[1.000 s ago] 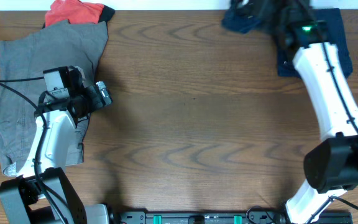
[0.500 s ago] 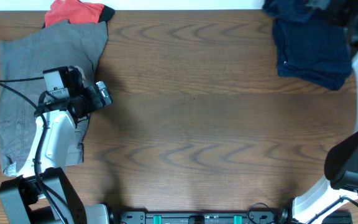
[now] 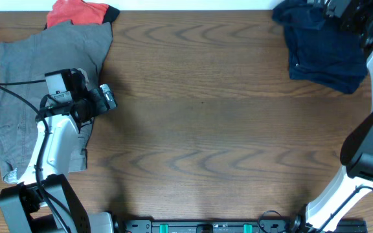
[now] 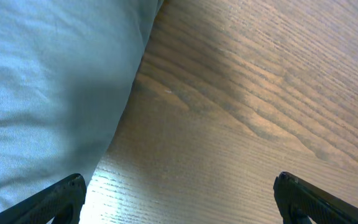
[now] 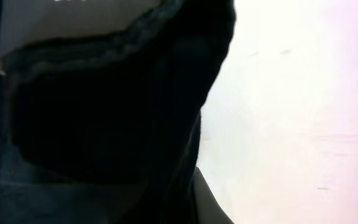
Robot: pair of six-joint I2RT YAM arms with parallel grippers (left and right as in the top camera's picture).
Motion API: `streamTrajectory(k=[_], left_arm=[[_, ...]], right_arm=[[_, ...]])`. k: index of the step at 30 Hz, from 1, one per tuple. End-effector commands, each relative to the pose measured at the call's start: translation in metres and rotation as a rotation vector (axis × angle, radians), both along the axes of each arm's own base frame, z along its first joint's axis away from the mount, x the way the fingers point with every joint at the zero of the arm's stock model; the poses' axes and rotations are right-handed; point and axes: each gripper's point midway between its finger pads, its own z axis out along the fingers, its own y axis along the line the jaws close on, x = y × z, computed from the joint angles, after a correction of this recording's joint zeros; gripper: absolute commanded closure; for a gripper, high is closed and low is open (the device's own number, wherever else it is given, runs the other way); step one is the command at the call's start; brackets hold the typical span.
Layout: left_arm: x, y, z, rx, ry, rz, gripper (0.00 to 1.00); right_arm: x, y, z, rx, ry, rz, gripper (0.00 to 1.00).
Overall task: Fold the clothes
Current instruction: 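Place the shorts onto the folded navy stack and release the right gripper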
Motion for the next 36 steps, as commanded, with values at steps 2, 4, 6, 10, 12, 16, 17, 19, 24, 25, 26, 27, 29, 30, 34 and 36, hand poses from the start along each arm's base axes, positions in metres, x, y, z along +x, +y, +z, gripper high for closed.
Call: streamTrajectory(k=[2,4,6,10,12,16,17,19,24,25,26,27,29,30,34,36], left_arm=[[0.000,0.003,-0.003,0.016,-0.003,-0.003,0.02],[0.003,0.003,-0.001,0.018,-0.014,-0.002,0.02],[0.004,0.004,0.000,0.019,-0.020,-0.002,0.02],[0.005,0.004,0.001,0.021,-0.027,-0.002,0.02],[0.005,0.004,0.001,0.022,-0.028,-0.002,0.02],[0.005,0.004,0.001,0.021,-0.028,-0.002,0.02],[0.005,0.004,0.001,0.021,-0.028,-0.002,0.02],[0.005,0.004,0.001,0.022,-0.028,-0.002,0.02],[0.005,0.004,0.001,0.022,-0.028,-0.002,0.02],[0.005,0.004,0.001,0.021,-0.028,-0.002,0.02],[0.005,0.004,0.001,0.021,-0.027,-0.002,0.02],[0.005,0.004,0.001,0.021,-0.027,-0.002,0.02],[0.005,0.004,0.001,0.021,-0.027,-0.002,0.02],[0.005,0.004,0.001,0.021,-0.027,-0.002,0.02],[0.005,0.004,0.001,0.021,-0.027,-0.002,0.02],[0.005,0.004,0.001,0.021,-0.027,-0.002,0.02]], right_arm=[[0.007,-0.013,-0.003,-0.015,-0.016,-0.019,0.99],[0.009,-0.018,-0.007,-0.016,-0.017,-0.027,0.99],[0.009,-0.024,-0.006,-0.019,-0.027,-0.035,0.99],[0.014,-0.036,0.012,0.001,-0.102,-0.070,0.99],[0.017,-0.041,0.026,0.017,-0.159,-0.087,0.99],[0.020,-0.044,0.043,0.021,-0.227,-0.097,0.99],[0.021,-0.044,0.043,0.020,-0.229,-0.096,0.99],[0.019,-0.042,0.038,0.030,-0.208,-0.086,0.99],[0.015,-0.038,0.010,0.068,-0.110,-0.077,0.99],[0.015,-0.038,0.003,0.074,-0.091,-0.078,0.99],[0.015,-0.038,-0.002,0.079,-0.076,-0.080,0.99],[0.014,-0.039,-0.007,0.080,-0.062,-0.085,0.99],[0.012,-0.042,-0.018,0.090,-0.028,-0.091,0.99],[0.010,-0.043,-0.021,0.095,-0.014,-0.095,0.99],[0.000,-0.052,-0.036,0.113,0.051,-0.123,0.99],[-0.009,-0.054,-0.048,0.128,0.115,-0.144,0.99]])
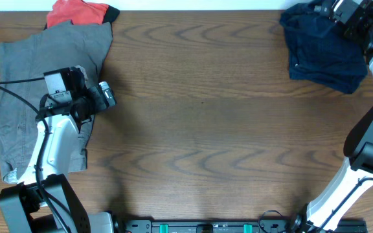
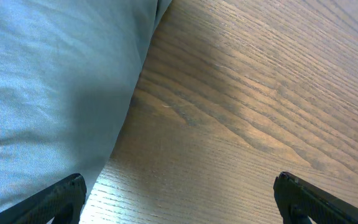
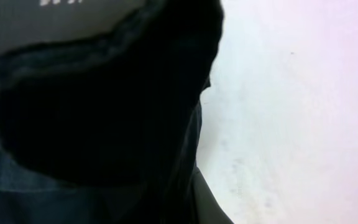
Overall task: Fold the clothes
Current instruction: 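Place the shorts onto the folded navy stack and release the right gripper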
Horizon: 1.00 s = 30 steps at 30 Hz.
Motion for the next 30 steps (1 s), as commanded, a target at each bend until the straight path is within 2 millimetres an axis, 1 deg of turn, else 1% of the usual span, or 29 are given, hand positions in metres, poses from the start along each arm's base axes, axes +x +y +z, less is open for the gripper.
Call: streamTrajectory(k=[1,2,3,4,5,6,9,11,12,14,16,18,19,22,24,27,30], left_arm=[[-0.002,0.002,-0.004,0.011,0.010,-0.001,0.02],[-0.002,0.002,-0.004,0.007,0.011,0.005,0.02],[-0.002,0.002,-0.004,0.005,0.011,0.007,0.02],[-0.002,0.002,-0.004,0.005,0.011,0.007,0.02],[-0.002,0.002,-0.004,0.005,0.011,0.007,0.02],[-0.002,0.002,-0.004,0.005,0.011,0.007,0.02],[-0.002,0.002,-0.004,0.005,0.011,0.007,0.02],[-0.002,0.002,-0.004,0.005,0.011,0.007,0.02],[-0.002,0.002,-0.004,0.004,0.012,0.007,0.02],[-0.002,0.001,-0.004,-0.001,0.011,0.003,0.02],[-0.003,0.000,-0.005,-0.001,0.014,0.002,0.02],[-0.003,0.000,-0.005,-0.002,0.017,0.001,0.02],[-0.004,0.000,-0.005,-0.002,0.017,0.001,0.02],[-0.003,0.000,-0.005,-0.001,0.017,0.001,0.02],[-0.003,0.000,-0.005,-0.001,0.017,0.001,0.02],[-0.003,0.000,-0.005,-0.001,0.017,0.001,0.02],[-0.003,0.000,-0.005,-0.001,0.017,0.001,0.02]], right_arm=[[-0.011,-0.015,-0.007,0.036,0.057,-0.042,0.99],[-0.019,-0.012,-0.017,0.056,0.111,-0.045,0.97],[-0.026,-0.011,-0.024,0.068,0.151,-0.049,0.88],[-0.033,-0.009,-0.032,0.081,0.198,-0.056,0.67],[-0.043,-0.006,-0.041,0.100,0.255,-0.060,0.37],[-0.056,0.000,-0.050,0.126,0.323,-0.060,0.01],[-0.080,0.012,-0.068,0.190,0.451,-0.061,0.01],[-0.094,0.023,-0.073,0.268,0.517,-0.070,0.01],[-0.099,0.029,-0.073,0.303,0.539,-0.069,0.01],[-0.111,0.045,-0.066,0.399,0.581,-0.061,0.01],[-0.120,0.062,-0.054,0.510,0.605,-0.064,0.01],[-0.122,0.071,-0.043,0.594,0.606,-0.073,0.01],[-0.123,0.075,-0.037,0.631,0.602,-0.077,0.01],[-0.119,0.079,-0.028,0.663,0.579,-0.066,0.01],[-0.111,0.077,-0.024,0.673,0.548,-0.083,0.01],[-0.091,0.064,-0.017,0.691,0.468,-0.168,0.01],[-0.071,0.039,-0.012,0.674,0.371,-0.290,0.01]])
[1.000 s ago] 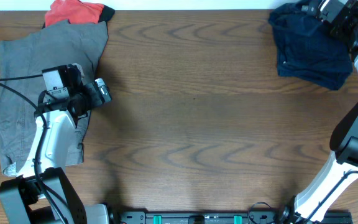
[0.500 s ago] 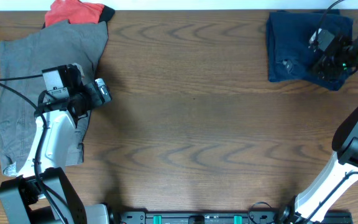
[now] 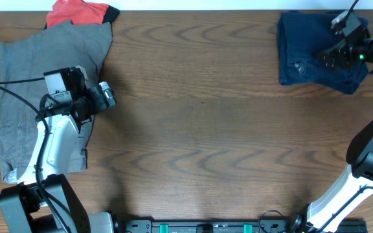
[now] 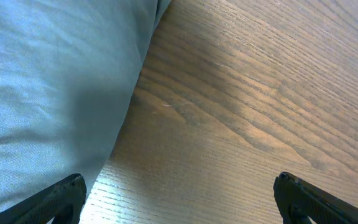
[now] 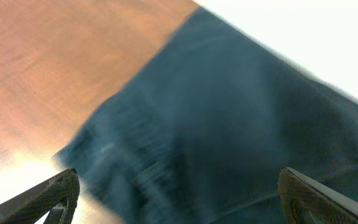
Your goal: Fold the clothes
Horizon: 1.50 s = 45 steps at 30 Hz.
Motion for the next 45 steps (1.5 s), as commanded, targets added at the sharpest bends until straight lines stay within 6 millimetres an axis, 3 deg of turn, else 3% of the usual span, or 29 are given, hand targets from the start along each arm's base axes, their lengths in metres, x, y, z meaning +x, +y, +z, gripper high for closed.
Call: streamTrajectory(k=[1,6,16,18,20,24,27,30,32,36,40,45], left_arm=[[-0.003,0.000,-0.004,0.001,0.013,0.001,0.02],[-0.003,0.000,-0.004,0.001,0.013,0.001,0.02],[-0.003,0.000,-0.004,0.001,0.013,0.001,0.02],[-0.003,0.000,-0.004,0.001,0.013,0.001,0.02],[-0.003,0.000,-0.004,0.001,0.013,0.001,0.02],[-0.003,0.000,-0.004,0.001,0.013,0.001,0.02],[-0.003,0.000,-0.004,0.001,0.013,0.001,0.02],[-0.003,0.000,-0.004,0.001,0.013,0.001,0.02],[-0.003,0.000,-0.004,0.001,0.013,0.001,0.02],[-0.003,0.000,-0.004,0.001,0.013,0.001,0.02],[-0.003,0.000,-0.004,0.001,0.013,0.001,0.02],[-0.003,0.000,-0.004,0.001,0.013,0.001,0.02]], right_arm=[[0.012,-0.018,0.013,0.006,-0.018,-0.176,0.01],[0.019,-0.032,-0.015,-0.027,0.018,-0.218,0.01],[-0.001,-0.040,-0.140,0.057,0.305,-0.291,0.01],[-0.005,-0.040,-0.154,0.078,0.342,-0.310,0.01],[-0.005,-0.040,-0.152,0.082,0.342,-0.318,0.01],[0.003,-0.043,-0.100,0.081,0.262,-0.346,0.01],[0.000,-0.045,-0.024,0.064,0.150,-0.369,0.01],[-0.017,-0.039,0.065,0.056,0.026,-0.393,0.01],[-0.037,-0.029,0.126,0.068,-0.065,-0.420,0.01],[-0.087,-0.008,0.227,0.038,-0.274,-0.421,0.01],[-0.140,0.015,0.300,0.002,-0.455,-0.408,0.01],[-0.203,0.043,0.359,-0.034,-0.631,-0.392,0.01]])
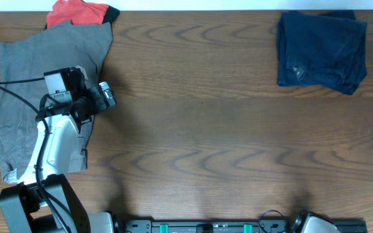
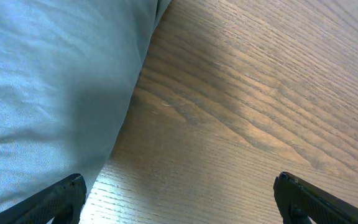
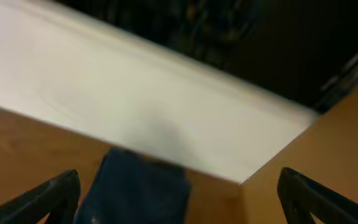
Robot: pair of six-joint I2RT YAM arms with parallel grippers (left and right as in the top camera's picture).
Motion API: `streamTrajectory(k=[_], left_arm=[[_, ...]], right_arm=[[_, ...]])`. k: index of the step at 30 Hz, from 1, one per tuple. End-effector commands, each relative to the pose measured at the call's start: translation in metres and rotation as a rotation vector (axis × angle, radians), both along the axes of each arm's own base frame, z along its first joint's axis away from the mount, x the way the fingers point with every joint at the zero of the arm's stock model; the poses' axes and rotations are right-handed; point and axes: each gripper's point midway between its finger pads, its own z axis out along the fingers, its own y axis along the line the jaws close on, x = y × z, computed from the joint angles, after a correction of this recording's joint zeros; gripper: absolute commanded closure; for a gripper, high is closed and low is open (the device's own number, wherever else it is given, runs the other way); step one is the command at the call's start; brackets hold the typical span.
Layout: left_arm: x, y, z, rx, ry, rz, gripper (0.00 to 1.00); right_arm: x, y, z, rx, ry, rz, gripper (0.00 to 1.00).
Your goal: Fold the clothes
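A navy garment (image 1: pixel 321 52) lies folded in a rough rectangle at the table's back right corner; the right wrist view shows it blurred (image 3: pixel 135 186) below the camera. My right gripper (image 3: pixel 179 196) is open and empty, raised well above it, and the arm is all but out of the overhead view. A grey garment (image 1: pixel 37 71) lies spread along the left side, also in the left wrist view (image 2: pixel 42 81). My left gripper (image 1: pixel 107 97) hovers open at its right edge, with only wood between the fingers (image 2: pixel 179 199).
A red garment (image 1: pixel 76 11) lies bunched at the back left corner, touching the grey one. The brown wooden table (image 1: pixel 199 129) stretches between the two piles. A white wall (image 3: pixel 135 106) runs behind the table's back edge.
My right arm, which was over the navy garment with its gripper open, has moved off the right edge of the overhead view. The navy garment lies as it was. The left arm has not moved.
The right gripper was at the back right corner with dark cloth filling its wrist view and the navy garment rumpled. A moment later it was slightly further right. Then the garment lay flat and folded, the gripper open above it. Now the arm is withdrawn.
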Motion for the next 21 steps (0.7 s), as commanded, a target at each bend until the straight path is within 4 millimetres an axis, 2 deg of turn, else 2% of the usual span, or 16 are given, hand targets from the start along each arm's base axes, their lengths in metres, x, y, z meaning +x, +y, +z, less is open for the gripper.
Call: streamTrajectory(k=[1,7,12,14,16,21], left_arm=[[-0.003,0.000,-0.004,0.000,0.013,0.001,0.02],[-0.003,0.000,-0.004,0.001,0.013,0.001,0.02],[-0.003,0.000,-0.004,0.001,0.013,0.001,0.02],[-0.003,0.000,-0.004,0.001,0.013,0.001,0.02],[-0.003,0.000,-0.004,0.001,0.013,0.001,0.02],[-0.003,0.000,-0.004,0.001,0.013,0.001,0.02]], right_arm=[[-0.026,0.004,0.012,0.007,-0.040,-0.020,0.01],[-0.092,0.029,0.052,-0.057,-0.184,-0.045,0.01],[-0.123,0.039,0.064,-0.076,-0.245,-0.060,0.01],[-0.127,0.046,0.059,-0.019,-0.236,-0.041,0.01],[-0.130,0.055,0.044,0.041,-0.210,-0.011,0.01],[-0.114,0.068,-0.015,0.202,-0.163,0.048,0.01]])
